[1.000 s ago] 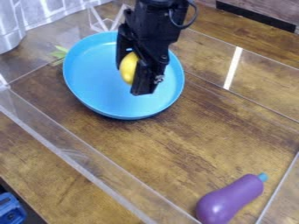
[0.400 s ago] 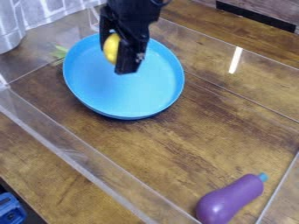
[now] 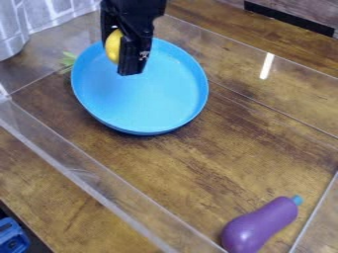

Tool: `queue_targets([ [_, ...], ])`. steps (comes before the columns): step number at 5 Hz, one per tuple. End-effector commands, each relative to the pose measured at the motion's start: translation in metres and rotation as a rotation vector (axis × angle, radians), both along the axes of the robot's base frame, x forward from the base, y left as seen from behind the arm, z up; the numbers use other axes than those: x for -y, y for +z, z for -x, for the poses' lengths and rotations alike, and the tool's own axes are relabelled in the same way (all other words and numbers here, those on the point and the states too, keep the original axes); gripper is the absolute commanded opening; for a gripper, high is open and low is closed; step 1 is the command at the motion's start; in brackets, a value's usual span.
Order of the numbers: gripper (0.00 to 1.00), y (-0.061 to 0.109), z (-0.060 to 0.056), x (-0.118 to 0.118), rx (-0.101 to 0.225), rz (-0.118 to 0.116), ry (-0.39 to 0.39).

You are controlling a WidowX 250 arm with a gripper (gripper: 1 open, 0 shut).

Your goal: Put the lemon on the blue tray

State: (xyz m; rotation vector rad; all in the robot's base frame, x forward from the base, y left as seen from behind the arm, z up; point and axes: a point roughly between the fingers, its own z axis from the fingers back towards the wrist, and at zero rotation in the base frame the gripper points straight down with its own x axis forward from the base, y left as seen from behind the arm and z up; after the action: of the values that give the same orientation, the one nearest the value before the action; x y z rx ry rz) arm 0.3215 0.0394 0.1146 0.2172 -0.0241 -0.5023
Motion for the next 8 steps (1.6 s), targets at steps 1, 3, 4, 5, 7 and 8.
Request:
queue_targets([
  [1,0.00,0.019,-0.009,-0.011,0.078,0.000,0.018],
  [3,1.00,0.015,-0.017,-0.017,0.089,0.015,0.024],
  [4,1.00,0.012,-0.020,-0.019,0.096,0.026,0.027],
  [5,1.00,0.007,-0.023,-0.024,0.099,0.028,0.028],
  [7,1.00,-0.009,-0.029,-0.029,0.102,0.030,0.014],
  [8,1.00,-0.014,-0.032,-0.032,0.107,0.029,0.009],
])
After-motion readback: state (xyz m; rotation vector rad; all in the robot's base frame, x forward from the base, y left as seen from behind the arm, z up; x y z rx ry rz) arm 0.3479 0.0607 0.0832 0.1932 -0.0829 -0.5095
